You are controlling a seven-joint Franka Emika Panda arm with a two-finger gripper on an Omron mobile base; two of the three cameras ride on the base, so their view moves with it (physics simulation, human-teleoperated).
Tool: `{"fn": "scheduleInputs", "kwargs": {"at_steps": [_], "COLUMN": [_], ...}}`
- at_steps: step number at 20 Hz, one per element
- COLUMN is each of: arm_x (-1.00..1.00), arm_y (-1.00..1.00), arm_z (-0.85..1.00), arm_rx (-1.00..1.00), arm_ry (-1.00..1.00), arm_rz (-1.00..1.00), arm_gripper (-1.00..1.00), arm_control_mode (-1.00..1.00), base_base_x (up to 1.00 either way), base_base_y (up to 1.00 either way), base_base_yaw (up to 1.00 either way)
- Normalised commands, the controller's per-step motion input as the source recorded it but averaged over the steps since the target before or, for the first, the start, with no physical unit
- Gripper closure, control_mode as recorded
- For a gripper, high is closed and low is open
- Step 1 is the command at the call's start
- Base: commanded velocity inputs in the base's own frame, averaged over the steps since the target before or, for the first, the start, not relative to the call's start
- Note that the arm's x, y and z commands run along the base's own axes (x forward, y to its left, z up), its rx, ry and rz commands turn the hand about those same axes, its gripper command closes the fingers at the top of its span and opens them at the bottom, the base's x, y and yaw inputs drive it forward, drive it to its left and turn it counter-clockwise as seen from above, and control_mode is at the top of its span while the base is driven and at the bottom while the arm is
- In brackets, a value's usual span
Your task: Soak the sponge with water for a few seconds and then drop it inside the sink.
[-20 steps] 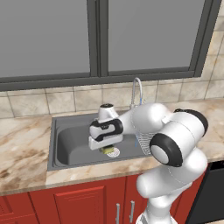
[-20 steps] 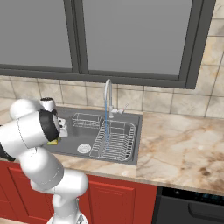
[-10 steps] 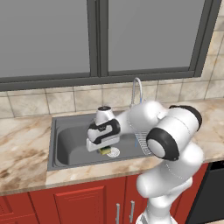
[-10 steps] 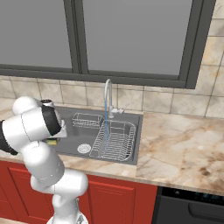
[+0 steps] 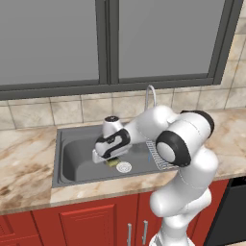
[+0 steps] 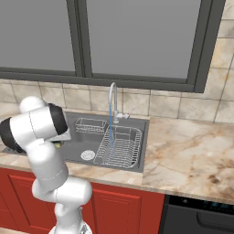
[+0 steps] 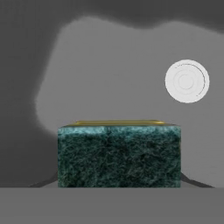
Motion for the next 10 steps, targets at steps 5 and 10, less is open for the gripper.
{"fn": "scheduleInputs", "kwargs": {"at_steps": [5, 10], "arm_x": [0.08, 0.04], "arm_y": [0.17, 0.22], "arm_z": [-0.01, -0.10], "arm_rx": [0.00, 0.00], "arm_ry": [-0.15, -0.11], "arm_rz": [0.00, 0.00], "arm_gripper": [1.00, 1.00], "arm_control_mode": [-1.00, -1.00], "base_base_x": [0.00, 0.00], "base_base_y": [0.00, 0.00], "base_base_yaw": [0.00, 0.00]}}
